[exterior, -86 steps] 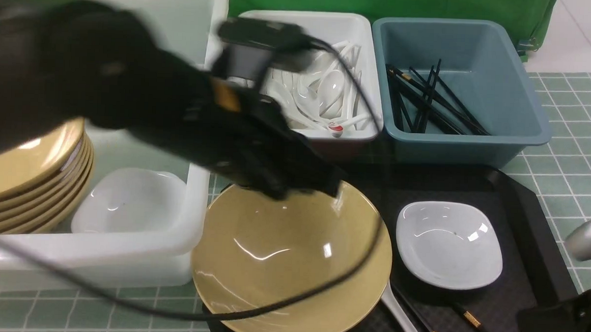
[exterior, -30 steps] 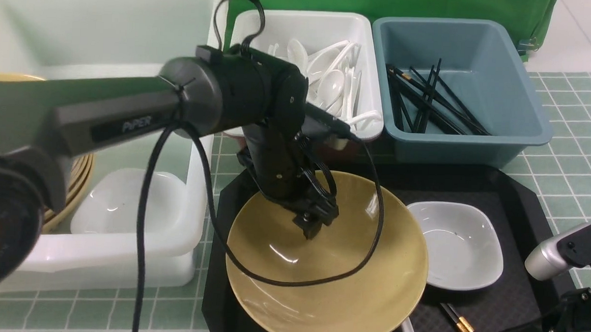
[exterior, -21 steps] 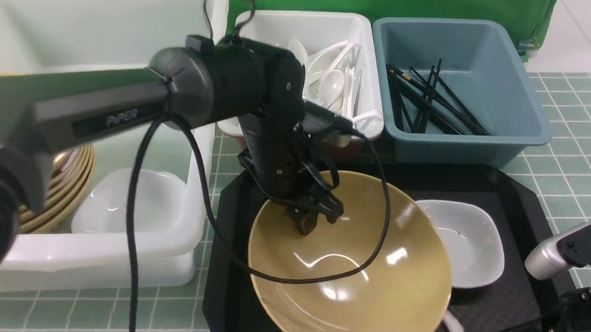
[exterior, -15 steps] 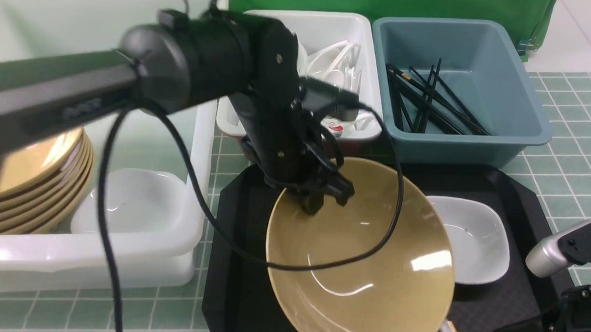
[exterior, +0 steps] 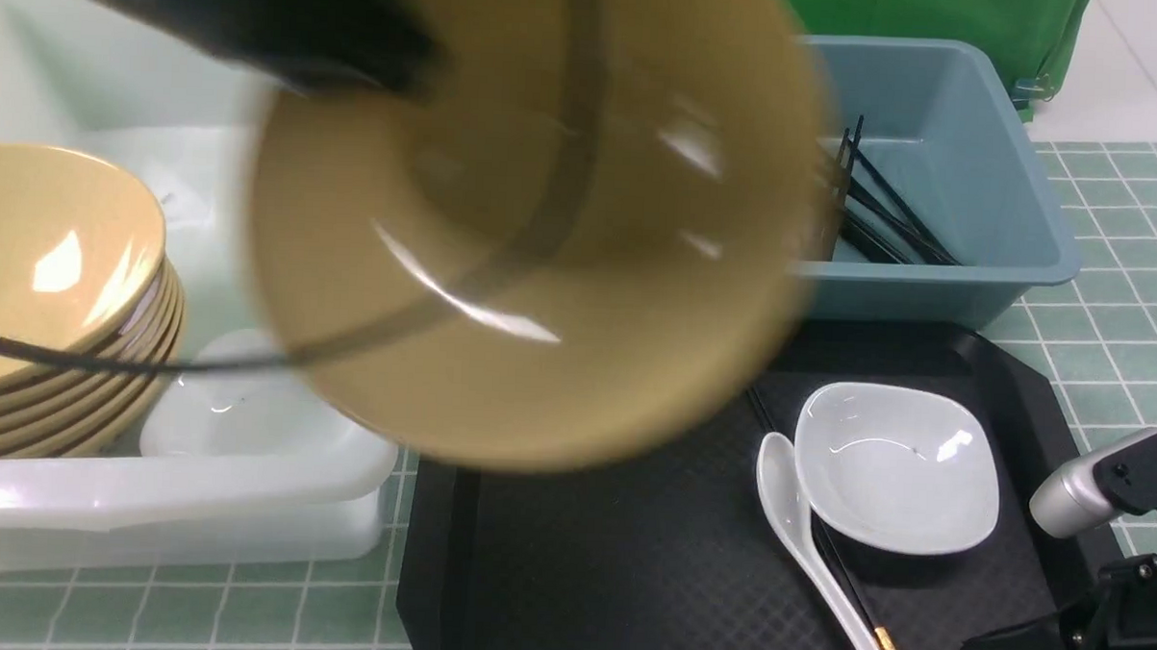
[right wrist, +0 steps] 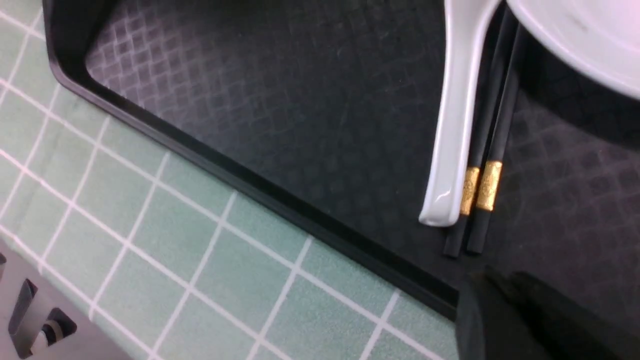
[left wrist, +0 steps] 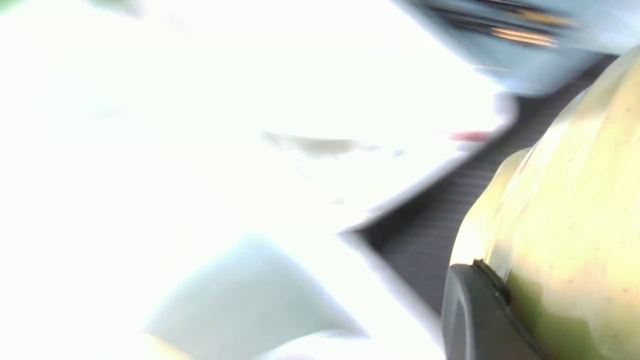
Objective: On blue table put chopsticks spoon bowls plates into blue grey white boxes.
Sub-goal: 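Place the tan bowl onto the bowl stack in the left bin with the left gripper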
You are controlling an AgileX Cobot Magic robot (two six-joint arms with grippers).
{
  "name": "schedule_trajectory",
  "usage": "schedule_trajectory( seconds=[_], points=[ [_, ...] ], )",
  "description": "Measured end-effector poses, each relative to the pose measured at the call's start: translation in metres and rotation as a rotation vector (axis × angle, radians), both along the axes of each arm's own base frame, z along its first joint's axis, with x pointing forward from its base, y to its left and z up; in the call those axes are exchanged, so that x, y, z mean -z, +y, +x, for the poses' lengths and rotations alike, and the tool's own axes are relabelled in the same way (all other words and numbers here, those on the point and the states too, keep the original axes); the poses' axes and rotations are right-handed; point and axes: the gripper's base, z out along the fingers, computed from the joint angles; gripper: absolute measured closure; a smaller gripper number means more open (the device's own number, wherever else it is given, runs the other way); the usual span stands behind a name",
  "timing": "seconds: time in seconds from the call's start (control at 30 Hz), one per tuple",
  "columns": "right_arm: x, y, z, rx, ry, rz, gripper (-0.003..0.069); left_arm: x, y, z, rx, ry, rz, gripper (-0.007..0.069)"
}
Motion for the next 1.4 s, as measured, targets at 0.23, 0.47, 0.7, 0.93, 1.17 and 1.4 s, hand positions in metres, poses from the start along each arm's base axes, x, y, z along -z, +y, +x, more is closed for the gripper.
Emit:
schedule_trajectory(
  seconds=[0.23, 0.47, 0.7, 0.93, 1.17, 1.4],
  points=[
    [-0.001, 0.002, 0.0, 0.018, 0.012, 0.038, 0.0564, 0.022, 0.12, -0.002, -0.627, 0.067, -0.066, 0.0618],
    [-0.002, 0.003, 0.0, 0.022, 0.018, 0.053, 0.0559, 0.08, 0.158, 0.005, -0.804, 0.13, -0.231, 0.0591],
    [-0.002, 0.003, -0.001, 0.021, 0.02, 0.054, 0.0558, 0.105, 0.177, 0.005, -0.879, 0.052, -0.214, 0.0502],
    [-0.002, 0.003, -0.001, 0.021, 0.02, 0.054, 0.0551, 0.116, 0.179, 0.005, -0.883, 0.12, -0.19, 0.0319],
    [-0.002, 0.003, 0.0, 0.022, 0.02, 0.054, 0.0543, 0.107, 0.175, -0.01, -0.89, 0.14, -0.157, 0.007],
    [-0.002, 0.003, 0.001, 0.028, 0.011, 0.053, 0.0533, 0.079, 0.163, -0.038, -0.895, 0.046, -0.159, 0.0024]
  ],
)
